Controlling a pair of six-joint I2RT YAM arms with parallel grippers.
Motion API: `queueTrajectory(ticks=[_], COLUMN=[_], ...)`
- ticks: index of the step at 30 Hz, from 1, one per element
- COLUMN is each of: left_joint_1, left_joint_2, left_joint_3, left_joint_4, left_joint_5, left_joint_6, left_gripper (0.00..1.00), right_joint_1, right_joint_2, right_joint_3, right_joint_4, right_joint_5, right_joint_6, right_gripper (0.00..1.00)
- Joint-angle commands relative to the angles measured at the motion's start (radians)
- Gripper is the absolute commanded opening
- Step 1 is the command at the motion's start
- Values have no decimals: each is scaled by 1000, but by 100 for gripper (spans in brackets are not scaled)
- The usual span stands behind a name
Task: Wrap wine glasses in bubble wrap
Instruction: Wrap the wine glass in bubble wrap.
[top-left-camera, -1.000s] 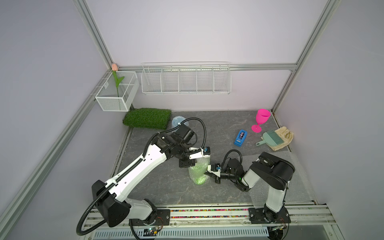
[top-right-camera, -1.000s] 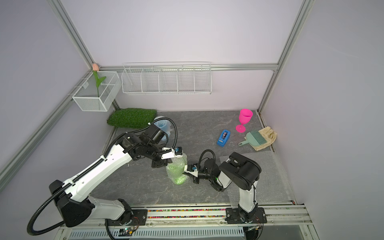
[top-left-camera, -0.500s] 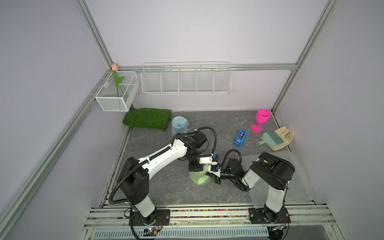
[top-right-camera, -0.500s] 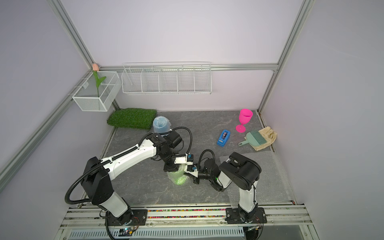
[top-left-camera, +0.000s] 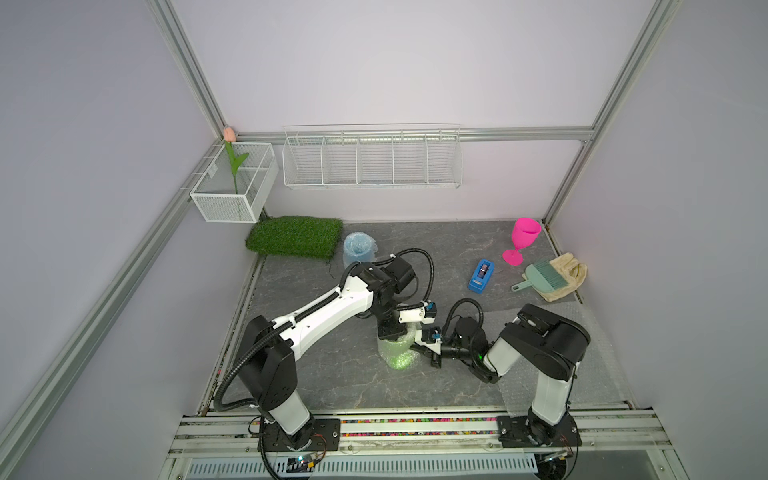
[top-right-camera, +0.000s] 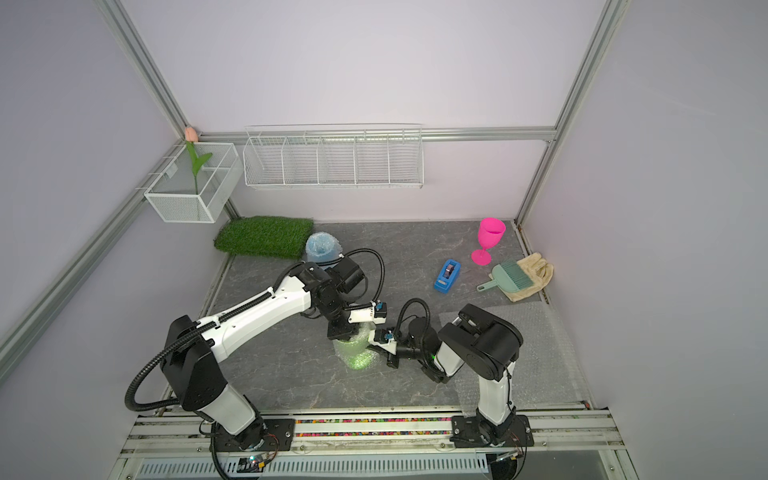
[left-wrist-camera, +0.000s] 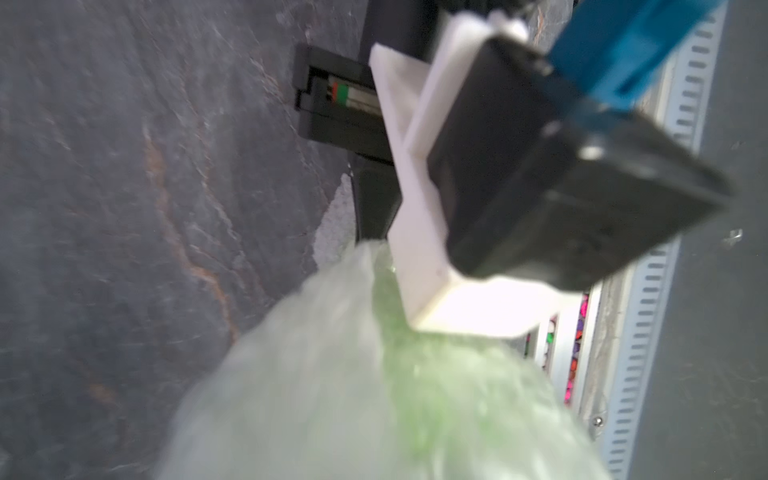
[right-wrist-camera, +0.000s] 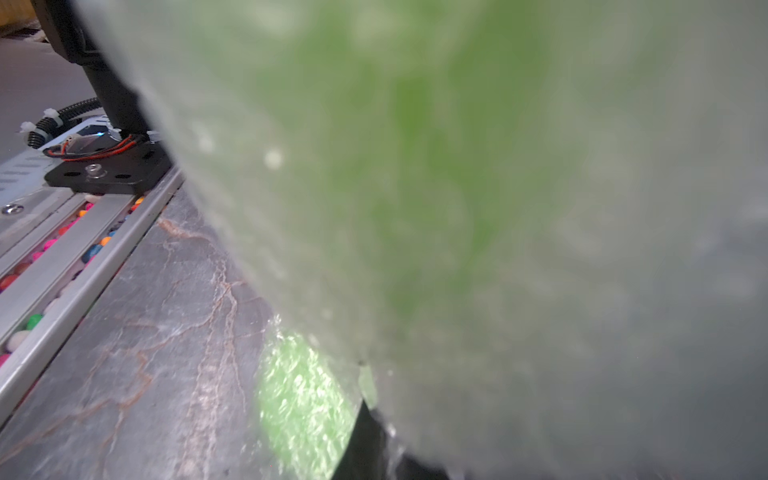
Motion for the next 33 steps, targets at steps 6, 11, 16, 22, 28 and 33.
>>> queueTrajectory(ticks=[6, 11, 16, 22, 28, 33], left_joint_1=[3, 2, 2, 3, 15, 25], left_joint_2=[-92, -101, -70, -30, -1, 33], left_joint_3=[160, 145, 98, 54, 12, -73], left_joint_4=[-125, -92, -127, -119, -82, -15], left_joint_5=[30, 185, 204, 95, 74, 70], left_joint_6=[12, 29, 37, 14, 8, -9], left_gripper=[42, 49, 50, 23, 0, 0], right_joint_1=[-12, -12, -12, -12, -12, -12], right_joint_2=[-15, -20, -41, -38, -42, -33], right_joint_3=[2, 5, 8, 13, 16, 20], right_joint_4=[-108, -121, -156, -159, -167, -170], right_joint_5=[8, 3, 8, 0, -2, -8], right_joint_6=[-13, -15, -26, -25, -26, -21], right_gripper=[7, 7, 7, 7, 7, 7])
